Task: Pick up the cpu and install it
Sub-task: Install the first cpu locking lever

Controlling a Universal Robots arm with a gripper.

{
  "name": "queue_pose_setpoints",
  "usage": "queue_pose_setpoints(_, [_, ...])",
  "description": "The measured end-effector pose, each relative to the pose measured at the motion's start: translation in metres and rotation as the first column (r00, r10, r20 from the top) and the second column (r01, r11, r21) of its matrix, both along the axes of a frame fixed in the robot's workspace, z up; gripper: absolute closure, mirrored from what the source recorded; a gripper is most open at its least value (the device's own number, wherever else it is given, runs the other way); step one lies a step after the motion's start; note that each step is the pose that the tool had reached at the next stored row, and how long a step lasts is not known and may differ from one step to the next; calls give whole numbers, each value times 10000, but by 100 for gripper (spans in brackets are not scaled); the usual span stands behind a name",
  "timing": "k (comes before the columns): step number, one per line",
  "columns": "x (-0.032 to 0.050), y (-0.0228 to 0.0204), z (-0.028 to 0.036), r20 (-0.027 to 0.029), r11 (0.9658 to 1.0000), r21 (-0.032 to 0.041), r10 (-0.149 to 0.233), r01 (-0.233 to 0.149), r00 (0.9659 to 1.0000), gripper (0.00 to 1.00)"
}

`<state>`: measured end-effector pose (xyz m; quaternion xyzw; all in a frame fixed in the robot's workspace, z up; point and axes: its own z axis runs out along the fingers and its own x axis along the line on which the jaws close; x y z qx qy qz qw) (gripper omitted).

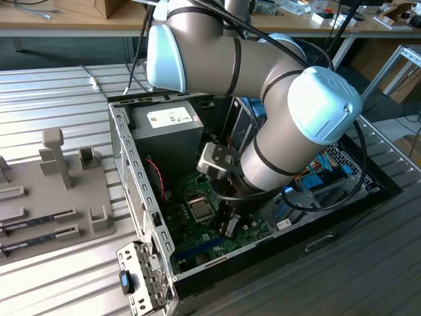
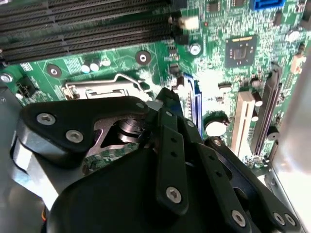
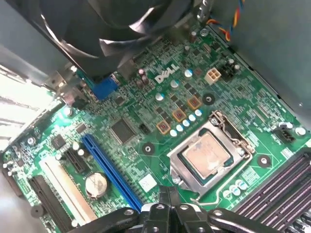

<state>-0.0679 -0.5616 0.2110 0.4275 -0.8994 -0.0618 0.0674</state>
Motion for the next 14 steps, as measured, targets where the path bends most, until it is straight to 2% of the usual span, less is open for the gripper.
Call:
queue_pose_setpoints(1, [11, 1, -2, -27, 10000, 7, -1, 1, 10000, 89])
queue_pose_setpoints(2, [10, 2, -3, -29, 10000, 29, -2, 2, 10000, 89])
queue_pose_setpoints(3, [11, 5, -4, -31, 9999, 102, -2, 2, 10000, 89])
queue_pose_setpoints(5, [13, 8, -6, -36, 9995, 324, 1, 0, 10000, 89])
queue_pose_setpoints(6, [13, 9, -8, -40, 9988, 491, 1, 1, 10000, 89])
queue_pose_setpoints(8, [15, 9, -12, -52, 9978, 663, 1, 2, 10000, 89])
queue_pose_setpoints(9, [15, 9, -12, -55, 9974, 727, 1, 3, 10000, 89])
queue_pose_setpoints(14, [16, 9, -13, -56, 9962, 868, 2, 2, 10000, 89])
